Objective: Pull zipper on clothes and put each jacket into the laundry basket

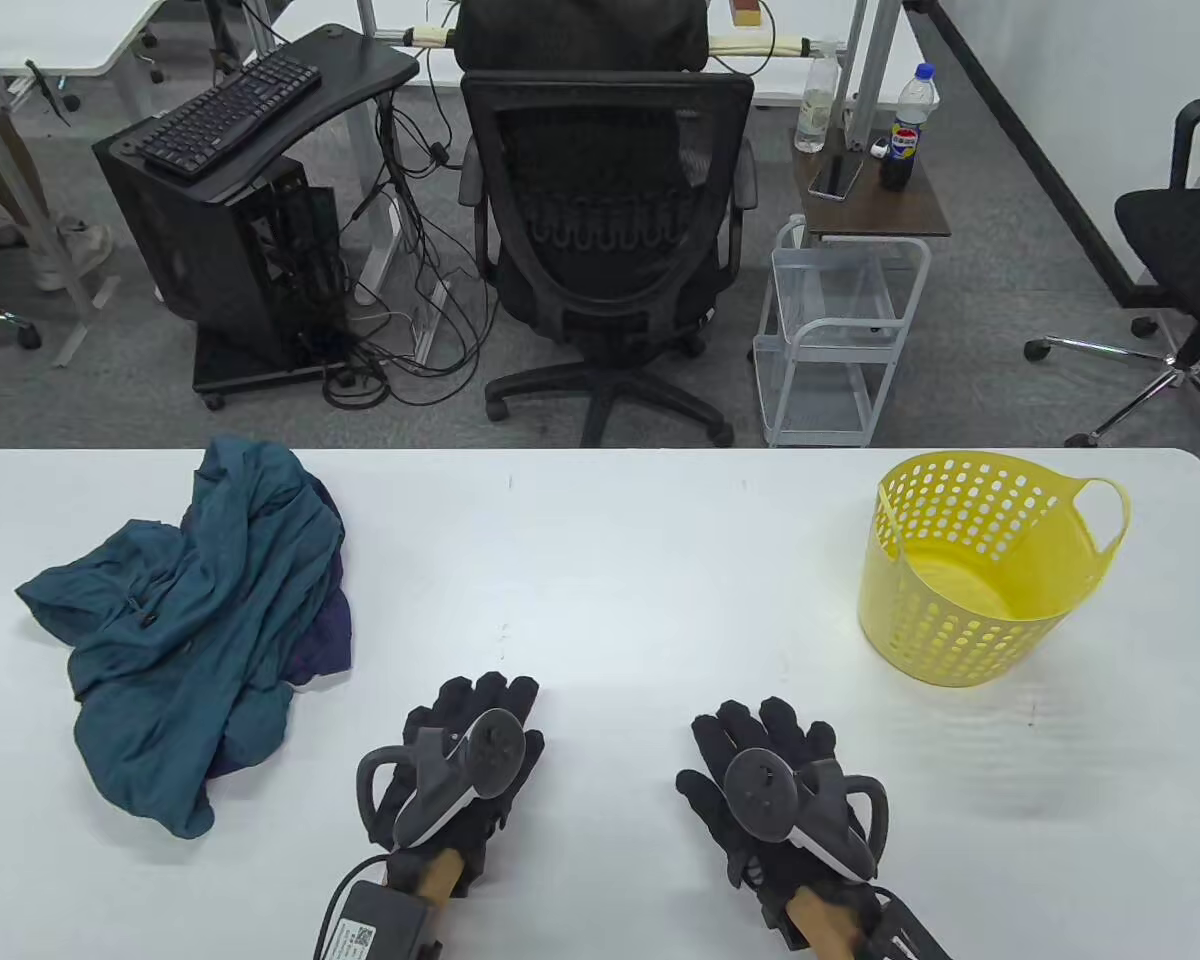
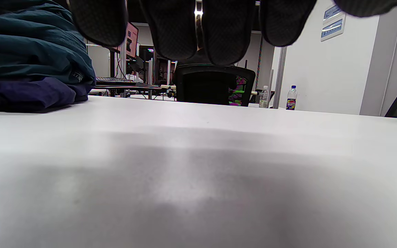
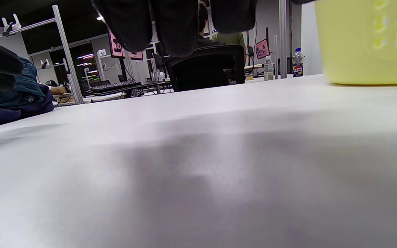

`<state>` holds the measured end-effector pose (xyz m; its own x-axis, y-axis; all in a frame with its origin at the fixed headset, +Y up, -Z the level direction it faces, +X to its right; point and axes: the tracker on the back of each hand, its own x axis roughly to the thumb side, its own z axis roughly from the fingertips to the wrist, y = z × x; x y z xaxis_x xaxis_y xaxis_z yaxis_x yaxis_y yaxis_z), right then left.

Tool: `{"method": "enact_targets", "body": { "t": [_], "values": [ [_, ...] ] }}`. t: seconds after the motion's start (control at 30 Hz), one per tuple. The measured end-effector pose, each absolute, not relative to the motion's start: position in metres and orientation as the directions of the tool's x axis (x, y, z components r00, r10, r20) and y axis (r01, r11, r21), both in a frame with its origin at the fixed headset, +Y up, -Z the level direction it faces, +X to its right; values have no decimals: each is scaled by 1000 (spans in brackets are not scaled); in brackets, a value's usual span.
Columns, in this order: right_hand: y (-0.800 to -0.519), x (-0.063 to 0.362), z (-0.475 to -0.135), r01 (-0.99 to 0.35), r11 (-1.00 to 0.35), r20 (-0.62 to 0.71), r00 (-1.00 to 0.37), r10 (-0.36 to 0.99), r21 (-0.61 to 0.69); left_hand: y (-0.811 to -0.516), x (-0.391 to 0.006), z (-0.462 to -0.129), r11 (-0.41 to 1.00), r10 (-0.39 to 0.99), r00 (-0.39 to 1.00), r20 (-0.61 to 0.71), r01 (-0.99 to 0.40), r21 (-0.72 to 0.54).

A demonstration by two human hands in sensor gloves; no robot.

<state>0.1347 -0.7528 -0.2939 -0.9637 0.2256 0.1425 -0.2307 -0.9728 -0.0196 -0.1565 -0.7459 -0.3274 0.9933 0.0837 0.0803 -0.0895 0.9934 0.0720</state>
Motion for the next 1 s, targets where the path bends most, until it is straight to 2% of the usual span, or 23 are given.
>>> {"method": "enact_targets", "body": {
  "t": [0.47,0.67,0.8,0.9,1.0],
  "values": [
    [-757,149,-302,-230,-973,82,-970,229,-3,-745,-144,-318,994,56,991,123,-68,91],
    [-752,153,-300,-227,-973,69,-972,224,-34,-751,-134,-322,998,45,991,125,-50,41],
    [-747,157,-297,-230,-971,64,-972,226,-65,-733,-138,-330,998,33,996,81,-37,57],
    [-746,160,-297,-217,-973,46,-976,214,-74,-715,-153,-344,994,77,996,46,-81,75],
    [-747,162,-297,-221,-973,40,-975,219,-69,-696,-173,-359,996,41,999,-23,-39,83]
  ]
}}
